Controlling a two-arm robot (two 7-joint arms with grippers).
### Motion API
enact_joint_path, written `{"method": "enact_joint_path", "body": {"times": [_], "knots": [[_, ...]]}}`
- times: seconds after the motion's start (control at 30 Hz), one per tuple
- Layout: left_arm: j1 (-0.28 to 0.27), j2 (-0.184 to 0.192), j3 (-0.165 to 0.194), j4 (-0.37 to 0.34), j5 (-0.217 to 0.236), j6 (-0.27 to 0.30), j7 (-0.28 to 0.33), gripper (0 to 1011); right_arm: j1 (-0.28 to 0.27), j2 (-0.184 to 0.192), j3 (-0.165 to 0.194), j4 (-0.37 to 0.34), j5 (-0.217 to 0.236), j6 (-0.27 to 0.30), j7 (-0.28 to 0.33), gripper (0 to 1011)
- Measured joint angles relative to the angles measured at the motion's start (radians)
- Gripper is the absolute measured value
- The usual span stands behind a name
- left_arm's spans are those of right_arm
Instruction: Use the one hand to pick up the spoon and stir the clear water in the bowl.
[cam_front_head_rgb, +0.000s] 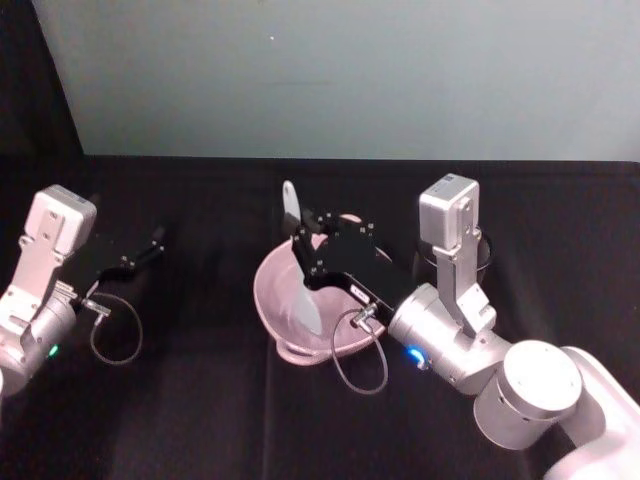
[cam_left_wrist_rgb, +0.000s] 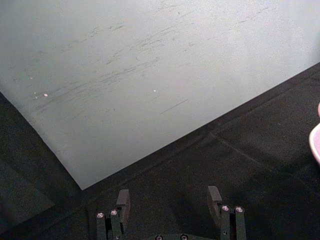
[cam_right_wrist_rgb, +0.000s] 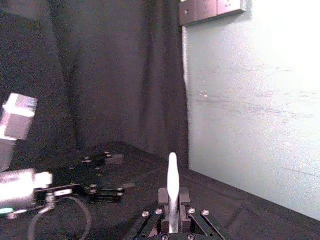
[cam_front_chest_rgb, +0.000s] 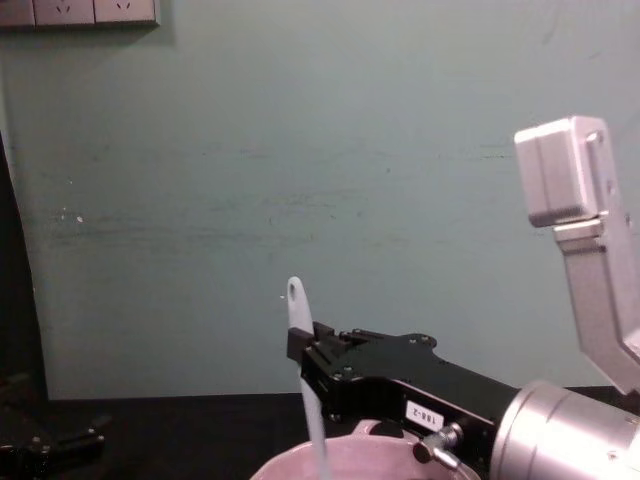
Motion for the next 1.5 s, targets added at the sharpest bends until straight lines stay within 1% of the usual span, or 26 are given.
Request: {"method": "enact_joint_path", "body": {"times": [0.07, 0.13, 0.2, 0.3, 0.47, 0.5, 0.53, 0.63, 0.73, 0.83, 0.9, 0.93, 1.03, 1.07, 1.13, 1.2, 1.23, 1.27, 1.3, 1.47, 1.5], "knots": [[0.0, 0.0, 0.0, 0.0, 0.0, 0.0, 0.0, 1011, 0.011, -0.007, 0.001, 0.018, -0.009, -0.008, -0.011, 125], [0.0, 0.0, 0.0, 0.0, 0.0, 0.0, 0.0, 1011, 0.029, -0.016, 0.008, 0.048, -0.03, -0.026, -0.034, 125], [0.0, 0.0, 0.0, 0.0, 0.0, 0.0, 0.0, 1011, 0.034, -0.018, 0.011, 0.054, -0.036, -0.03, -0.039, 125], [0.0, 0.0, 0.0, 0.0, 0.0, 0.0, 0.0, 1011, 0.047, -0.021, 0.026, 0.077, -0.061, -0.043, -0.061, 125], [0.0, 0.0, 0.0, 0.0, 0.0, 0.0, 0.0, 1011, 0.051, -0.012, 0.047, 0.082, -0.086, -0.049, -0.078, 125], [0.0, 0.0, 0.0, 0.0, 0.0, 0.0, 0.0, 1011, 0.047, -0.005, 0.055, 0.076, -0.09, -0.049, -0.08, 125], [0.0, 0.0, 0.0, 0.0, 0.0, 0.0, 0.0, 1011, 0.047, -0.005, 0.055, 0.076, -0.09, -0.049, -0.08, 126], [0.0, 0.0, 0.0, 0.0, 0.0, 0.0, 0.0, 1011, 0.036, 0.01, 0.069, 0.054, -0.093, -0.041, -0.078, 125], [0.0, 0.0, 0.0, 0.0, 0.0, 0.0, 0.0, 1011, 0.016, 0.03, 0.08, 0.02, -0.088, -0.026, -0.065, 125], [0.0, 0.0, 0.0, 0.0, 0.0, 0.0, 0.0, 1011, -0.009, 0.056, 0.091, -0.028, -0.072, 0.0, -0.042, 125], [0.0, 0.0, 0.0, 0.0, 0.0, 0.0, 0.0, 1011, -0.019, 0.067, 0.094, -0.049, -0.065, 0.013, -0.034, 125], [0.0, 0.0, 0.0, 0.0, 0.0, 0.0, 0.0, 1011, -0.029, 0.08, 0.098, -0.072, -0.057, 0.025, -0.025, 125], [0.0, 0.0, 0.0, 0.0, 0.0, 0.0, 0.0, 1011, -0.042, 0.101, 0.1, -0.105, -0.045, 0.045, -0.009, 125], [0.0, 0.0, 0.0, 0.0, 0.0, 0.0, 0.0, 1011, -0.049, 0.116, 0.101, -0.125, -0.037, 0.063, 0.002, 125], [0.0, 0.0, 0.0, 0.0, 0.0, 0.0, 0.0, 1011, -0.054, 0.132, 0.101, -0.144, -0.028, 0.079, 0.013, 125], [0.0, 0.0, 0.0, 0.0, 0.0, 0.0, 0.0, 1011, -0.061, 0.157, 0.101, -0.169, -0.015, 0.102, 0.03, 125], [0.0, 0.0, 0.0, 0.0, 0.0, 0.0, 0.0, 1011, -0.063, 0.176, 0.102, -0.185, -0.005, 0.12, 0.043, 125], [0.0, 0.0, 0.0, 0.0, 0.0, 0.0, 0.0, 1011, -0.063, 0.176, 0.102, -0.185, -0.005, 0.12, 0.043, 126], [0.0, 0.0, 0.0, 0.0, 0.0, 0.0, 0.0, 1011, -0.066, 0.196, 0.103, -0.2, 0.006, 0.139, 0.055, 125], [0.0, 0.0, 0.0, 0.0, 0.0, 0.0, 0.0, 1011, -0.073, 0.243, 0.104, -0.232, 0.029, 0.186, 0.075, 125], [0.0, 0.0, 0.0, 0.0, 0.0, 0.0, 0.0, 1011, -0.076, 0.259, 0.105, -0.244, 0.037, 0.202, 0.08, 125]]}}
